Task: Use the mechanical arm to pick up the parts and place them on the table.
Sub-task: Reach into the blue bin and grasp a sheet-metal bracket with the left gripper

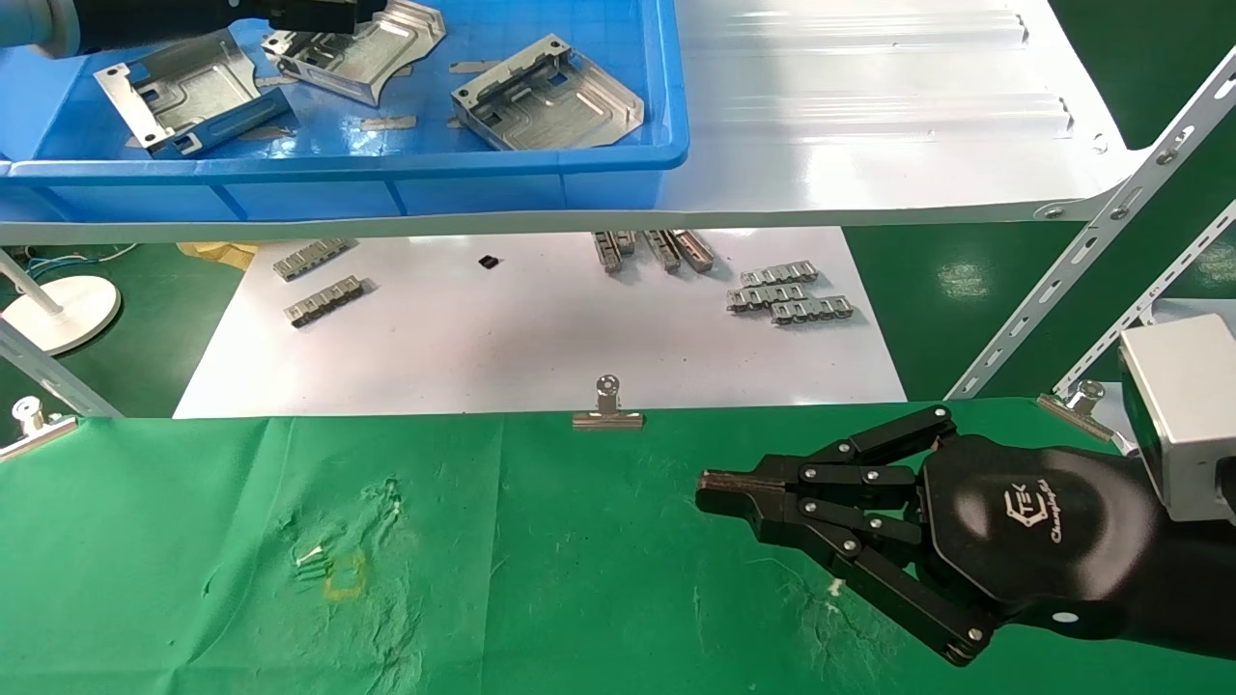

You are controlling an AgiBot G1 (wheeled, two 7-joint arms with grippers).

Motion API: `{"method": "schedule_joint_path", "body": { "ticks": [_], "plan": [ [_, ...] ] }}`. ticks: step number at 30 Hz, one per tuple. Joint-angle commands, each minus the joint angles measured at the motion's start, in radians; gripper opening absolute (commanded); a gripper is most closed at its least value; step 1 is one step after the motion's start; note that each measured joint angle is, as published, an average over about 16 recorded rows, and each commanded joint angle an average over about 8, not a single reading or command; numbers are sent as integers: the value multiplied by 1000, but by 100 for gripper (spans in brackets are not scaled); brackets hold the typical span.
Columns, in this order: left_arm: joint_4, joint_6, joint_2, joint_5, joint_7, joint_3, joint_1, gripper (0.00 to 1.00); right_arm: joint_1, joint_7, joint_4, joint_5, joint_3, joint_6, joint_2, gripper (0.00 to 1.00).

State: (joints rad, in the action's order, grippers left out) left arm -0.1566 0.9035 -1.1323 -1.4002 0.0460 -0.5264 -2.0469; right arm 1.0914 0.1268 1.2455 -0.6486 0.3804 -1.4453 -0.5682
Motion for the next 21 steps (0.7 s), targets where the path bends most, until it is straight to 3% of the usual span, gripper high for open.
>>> {"method": "schedule_joint_path", "body": {
  "ticks": [1, 2, 3, 6, 21],
  "plan": [
    [49, -44, -18, -10, 1, -3, -15, 19, 0, 0, 0, 0, 0, 0, 0, 38],
    [64, -53, -24, -12, 4, -5, -19, 6, 0, 0, 0, 0, 0, 0, 0, 50],
    [76, -60, -29, -14, 8, -6, -23, 0, 0, 0, 0, 0, 0, 0, 0, 62],
    [108, -70, -41, -19, 23, -9, -33, 0, 0, 0, 0, 0, 0, 0, 0, 97],
    [170, -98, -55, -49, 89, -30, -54, 0, 0, 0, 0, 0, 0, 0, 0, 100]
  ]
}}
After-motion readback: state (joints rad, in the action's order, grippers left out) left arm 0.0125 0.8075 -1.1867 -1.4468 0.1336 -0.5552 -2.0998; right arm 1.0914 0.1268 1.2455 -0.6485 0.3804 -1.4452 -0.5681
